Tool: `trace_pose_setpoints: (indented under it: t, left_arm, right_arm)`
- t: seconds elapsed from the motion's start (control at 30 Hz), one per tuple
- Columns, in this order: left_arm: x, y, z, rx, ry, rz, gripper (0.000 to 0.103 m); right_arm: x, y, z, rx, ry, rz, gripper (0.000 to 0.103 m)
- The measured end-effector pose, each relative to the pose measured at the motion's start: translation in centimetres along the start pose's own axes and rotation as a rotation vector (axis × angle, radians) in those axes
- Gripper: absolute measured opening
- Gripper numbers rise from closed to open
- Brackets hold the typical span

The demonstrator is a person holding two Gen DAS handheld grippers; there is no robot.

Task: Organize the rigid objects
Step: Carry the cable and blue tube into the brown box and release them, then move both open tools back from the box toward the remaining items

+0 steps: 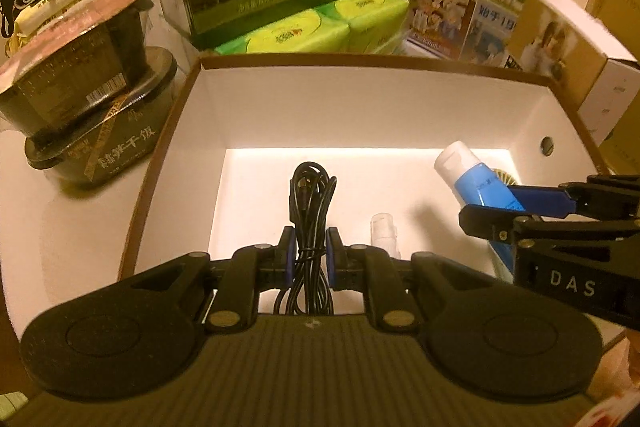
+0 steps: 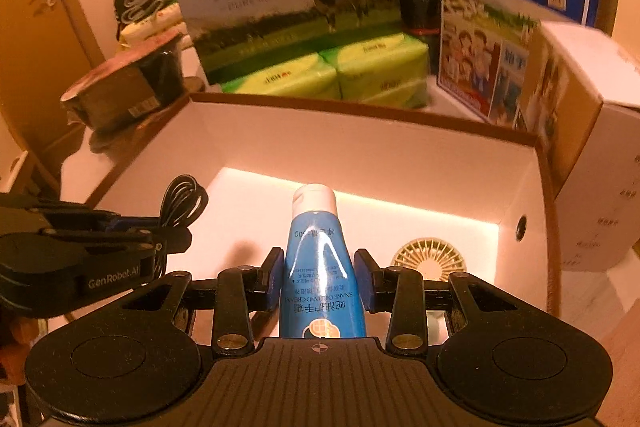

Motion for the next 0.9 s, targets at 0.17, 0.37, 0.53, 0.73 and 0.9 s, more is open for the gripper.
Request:
trace_pose_setpoints:
  t: [0.17, 0.37, 0.53, 0.73, 0.9]
  left_arm:
    - [-0.1, 0.5, 0.3, -0.003, 0.006, 0.016, 0.023]
    - [0.1, -0.5, 0.7, 0.009, 0.011, 0.03, 0.033]
    - [0.7, -1.7, 0.6, 0.016, 0.006, 0.034, 0.033]
    - [1.6, -3.7, 0.2, 0.016, -0.006, 0.046, 0.033]
    - [2.4, -6.5, 0.3, 0.024, -0.024, 0.071, 0.034]
  right_arm:
    - [0.0, 0.6, 0.5, 0.012, 0.019, 0.002, 0.039]
    - [0.1, -0.4, 0.3, 0.014, -0.008, 0.017, 0.053]
    - [0.9, -1.7, 0.0, 0.002, -0.02, 0.02, 0.057]
    - [1.6, -3.7, -0.4, -0.001, -0.029, 0.03, 0.06]
    - [2.0, -6.5, -0.8, -0.007, -0.033, 0.062, 0.062]
Point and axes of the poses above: each gripper's, at about its wrist camera, not at the fingertips, and y roughly the way its jaws point, z to its right, x to its underside, the point moved 6 cm from there along y, roughly the way its jaws point, and after that the axes turned 8 degrees about -y, right-handed, at the moved point
